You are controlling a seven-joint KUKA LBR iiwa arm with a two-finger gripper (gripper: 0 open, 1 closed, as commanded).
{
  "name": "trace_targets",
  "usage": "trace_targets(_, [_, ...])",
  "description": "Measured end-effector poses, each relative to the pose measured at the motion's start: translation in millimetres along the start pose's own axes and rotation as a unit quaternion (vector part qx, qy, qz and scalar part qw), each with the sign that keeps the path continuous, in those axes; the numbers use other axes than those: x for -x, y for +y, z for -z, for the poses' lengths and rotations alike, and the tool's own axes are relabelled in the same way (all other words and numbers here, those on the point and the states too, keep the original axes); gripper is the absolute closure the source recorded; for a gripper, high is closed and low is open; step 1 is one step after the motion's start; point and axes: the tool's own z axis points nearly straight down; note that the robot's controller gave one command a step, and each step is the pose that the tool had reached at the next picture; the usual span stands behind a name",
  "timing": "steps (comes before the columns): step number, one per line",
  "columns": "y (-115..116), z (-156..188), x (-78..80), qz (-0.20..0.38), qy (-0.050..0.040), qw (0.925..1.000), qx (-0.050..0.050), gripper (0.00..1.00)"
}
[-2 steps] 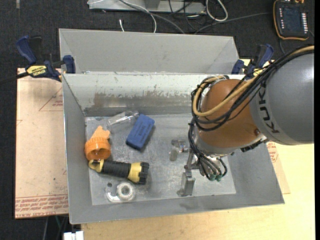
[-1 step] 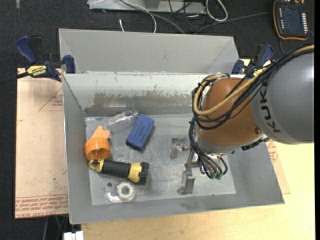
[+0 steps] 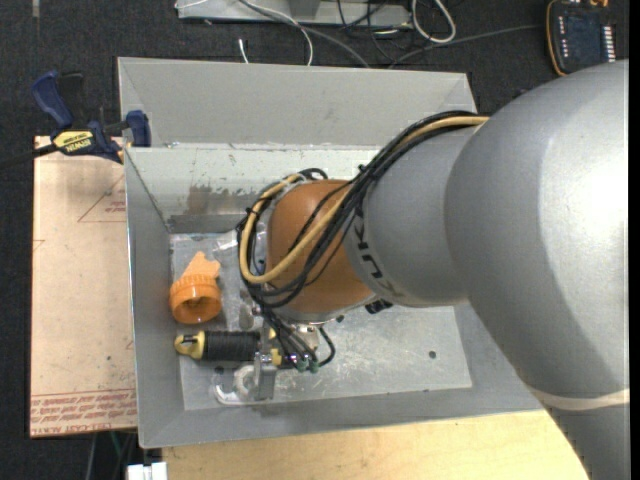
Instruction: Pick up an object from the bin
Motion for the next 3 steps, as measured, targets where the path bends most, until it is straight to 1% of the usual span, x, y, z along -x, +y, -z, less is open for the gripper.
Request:
trace_targets(1, [-99.9, 22.6, -11.5, 0.003, 0.0011, 1.0, -0.002, 0.0])
trace_targets(2, [1.1, 6.9, -4.8, -0.042, 0.0003, 0.9991, 0.0, 0.0])
trace_targets(3, [-12.3, -23.4, 1.7, -0.027, -0.0004, 0.9996, -0.002, 0.0])
